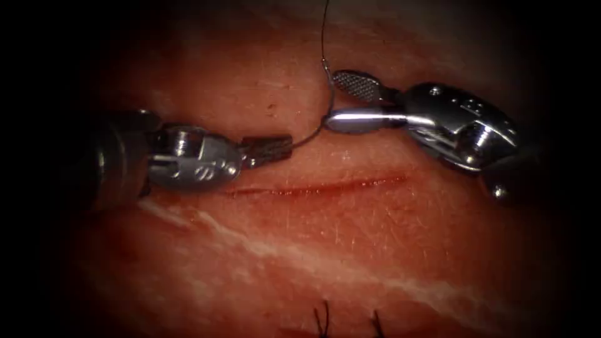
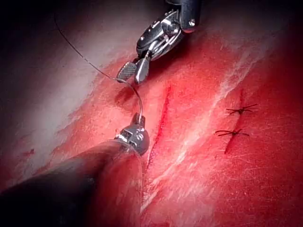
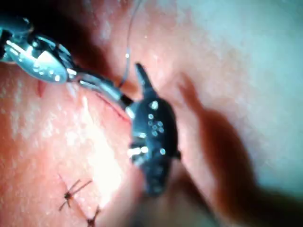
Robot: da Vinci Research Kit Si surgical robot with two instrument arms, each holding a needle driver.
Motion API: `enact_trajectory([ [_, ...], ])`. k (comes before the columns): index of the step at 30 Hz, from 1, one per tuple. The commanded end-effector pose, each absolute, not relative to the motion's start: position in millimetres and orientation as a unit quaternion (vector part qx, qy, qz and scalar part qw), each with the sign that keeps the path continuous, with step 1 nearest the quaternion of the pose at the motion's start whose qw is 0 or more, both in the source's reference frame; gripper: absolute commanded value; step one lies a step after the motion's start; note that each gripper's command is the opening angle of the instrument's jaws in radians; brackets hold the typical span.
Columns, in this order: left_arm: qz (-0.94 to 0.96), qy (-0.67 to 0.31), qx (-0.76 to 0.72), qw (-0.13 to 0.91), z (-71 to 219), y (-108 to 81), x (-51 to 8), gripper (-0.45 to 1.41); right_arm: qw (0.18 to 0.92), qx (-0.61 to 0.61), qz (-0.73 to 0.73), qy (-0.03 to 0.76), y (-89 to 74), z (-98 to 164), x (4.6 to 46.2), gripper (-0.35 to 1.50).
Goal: Wound Closure
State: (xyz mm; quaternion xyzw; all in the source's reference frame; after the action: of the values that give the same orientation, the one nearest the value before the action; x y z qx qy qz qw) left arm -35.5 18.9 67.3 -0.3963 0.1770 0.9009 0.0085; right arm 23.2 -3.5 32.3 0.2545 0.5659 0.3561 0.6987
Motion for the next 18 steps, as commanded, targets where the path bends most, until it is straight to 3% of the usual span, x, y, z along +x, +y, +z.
enact_trajectory([
  [1,0.900,0.175,-0.398,0.008,68.0,18.6,-36.2,-0.45,0.697,0.258,0.354,0.568,-4.5,32.9,24.2,0.82],
  [2,0.900,0.176,-0.398,0.006,68.0,18.6,-36.2,-0.45,0.697,0.259,0.353,0.568,-4.4,33.0,24.4,0.69],
  [5,0.899,0.176,-0.400,0.007,67.9,18.5,-36.2,-0.45,0.699,0.262,0.351,0.565,-4.4,33.0,24.6,-0.35],
  [10,0.897,0.172,-0.407,0.005,67.7,18.4,-36.4,-0.45,0.705,0.251,0.361,0.557,-4.4,32.9,24.5,-0.35],
  [11,0.897,0.171,-0.408,0.005,67.7,18.5,-36.4,-0.38,0.704,0.249,0.362,0.557,-4.4,32.9,24.5,-0.35],
  [12,0.896,0.170,-0.410,0.004,67.6,18.5,-36.5,0.05,0.704,0.247,0.364,0.558,-4.3,32.8,24.5,-0.35],
  [14,0.893,0.165,-0.418,0.001,67.4,18.7,-36.5,0.49,0.708,0.237,0.366,0.556,-4.2,32.8,24.4,-0.35],
  [18,0.882,0.119,-0.453,0.044,66.1,19.2,-36.4,0.69,0.719,0.218,0.344,0.563,-4.1,32.7,24.1,-0.35],
])
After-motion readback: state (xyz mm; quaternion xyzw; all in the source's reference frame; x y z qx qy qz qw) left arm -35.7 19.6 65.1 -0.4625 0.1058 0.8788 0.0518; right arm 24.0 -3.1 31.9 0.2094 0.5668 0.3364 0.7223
